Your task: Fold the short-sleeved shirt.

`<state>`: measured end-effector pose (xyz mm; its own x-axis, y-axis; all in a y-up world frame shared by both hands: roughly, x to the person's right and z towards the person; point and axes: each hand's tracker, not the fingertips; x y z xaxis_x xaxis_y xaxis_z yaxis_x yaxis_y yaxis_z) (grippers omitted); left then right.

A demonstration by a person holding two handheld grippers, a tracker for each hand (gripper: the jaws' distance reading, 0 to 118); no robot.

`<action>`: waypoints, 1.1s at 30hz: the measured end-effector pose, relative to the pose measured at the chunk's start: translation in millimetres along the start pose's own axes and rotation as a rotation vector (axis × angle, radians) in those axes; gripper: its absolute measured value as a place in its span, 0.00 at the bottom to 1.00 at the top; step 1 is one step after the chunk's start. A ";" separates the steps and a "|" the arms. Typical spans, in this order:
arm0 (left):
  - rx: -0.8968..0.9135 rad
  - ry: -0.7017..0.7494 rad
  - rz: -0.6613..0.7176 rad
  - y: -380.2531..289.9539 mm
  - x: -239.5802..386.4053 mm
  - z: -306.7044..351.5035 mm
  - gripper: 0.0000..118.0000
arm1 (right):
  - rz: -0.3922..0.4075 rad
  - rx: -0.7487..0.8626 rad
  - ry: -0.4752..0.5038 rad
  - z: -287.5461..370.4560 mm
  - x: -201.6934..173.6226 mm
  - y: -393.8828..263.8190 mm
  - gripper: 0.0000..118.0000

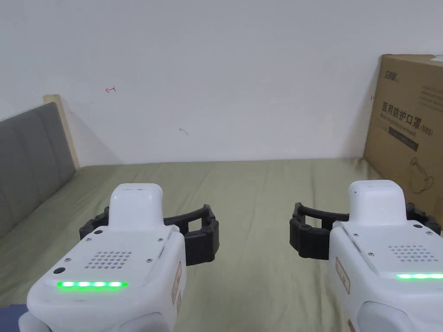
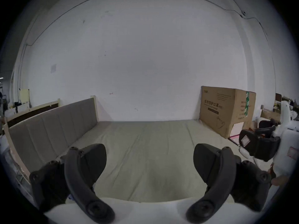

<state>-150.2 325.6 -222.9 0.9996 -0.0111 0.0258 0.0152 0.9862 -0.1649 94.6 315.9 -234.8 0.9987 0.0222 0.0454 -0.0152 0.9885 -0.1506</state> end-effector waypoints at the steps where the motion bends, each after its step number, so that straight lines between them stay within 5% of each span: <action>1: -0.008 0.039 -0.028 -2.1 1.3 -0.5 0.94 | 0.001 0.001 0.002 0.4 0.1 0.4 1.00; 33: -0.056 -0.002 0.044 -8.6 -7.2 -10.4 0.96 | -0.021 -0.030 0.015 -8.5 -2.6 -5.4 1.00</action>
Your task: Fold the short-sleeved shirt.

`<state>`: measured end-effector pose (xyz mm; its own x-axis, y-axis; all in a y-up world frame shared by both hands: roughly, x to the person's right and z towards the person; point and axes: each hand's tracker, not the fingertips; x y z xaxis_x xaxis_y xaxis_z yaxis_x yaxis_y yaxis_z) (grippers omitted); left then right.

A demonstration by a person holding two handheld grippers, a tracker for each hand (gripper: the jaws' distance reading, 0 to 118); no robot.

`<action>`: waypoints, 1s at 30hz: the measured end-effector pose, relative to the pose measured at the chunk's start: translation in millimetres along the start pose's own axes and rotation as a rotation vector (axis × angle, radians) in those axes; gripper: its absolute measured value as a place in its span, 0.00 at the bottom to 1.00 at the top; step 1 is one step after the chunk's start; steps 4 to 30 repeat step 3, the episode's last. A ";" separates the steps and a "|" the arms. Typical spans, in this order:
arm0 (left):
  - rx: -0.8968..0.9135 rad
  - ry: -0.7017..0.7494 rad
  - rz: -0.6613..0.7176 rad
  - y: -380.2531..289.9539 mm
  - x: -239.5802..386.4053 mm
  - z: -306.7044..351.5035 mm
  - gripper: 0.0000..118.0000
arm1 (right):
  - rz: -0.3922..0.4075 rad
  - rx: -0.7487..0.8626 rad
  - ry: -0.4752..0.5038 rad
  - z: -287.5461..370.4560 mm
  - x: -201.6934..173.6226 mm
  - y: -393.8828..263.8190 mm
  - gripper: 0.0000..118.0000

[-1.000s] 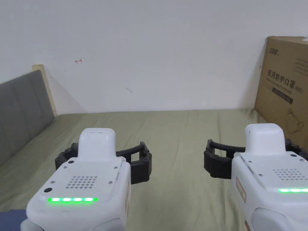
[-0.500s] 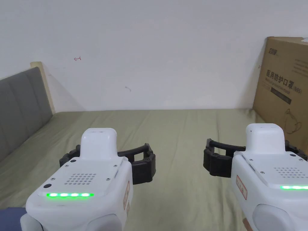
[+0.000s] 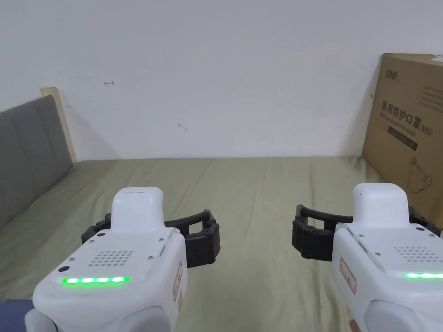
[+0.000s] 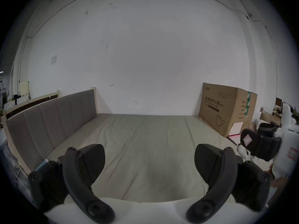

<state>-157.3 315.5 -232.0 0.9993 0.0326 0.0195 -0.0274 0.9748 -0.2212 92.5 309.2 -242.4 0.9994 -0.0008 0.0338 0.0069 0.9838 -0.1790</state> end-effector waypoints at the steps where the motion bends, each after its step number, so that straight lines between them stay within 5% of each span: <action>1: 0.001 0.003 0.006 -1.8 -0.9 -0.8 0.96 | 0.003 -0.001 0.003 -0.2 -0.9 -0.9 1.00; 30: 0.012 -0.001 0.007 -4.5 -1.5 -0.8 0.96 | 0.012 -0.003 -0.003 0.3 -3.1 -2.9 1.00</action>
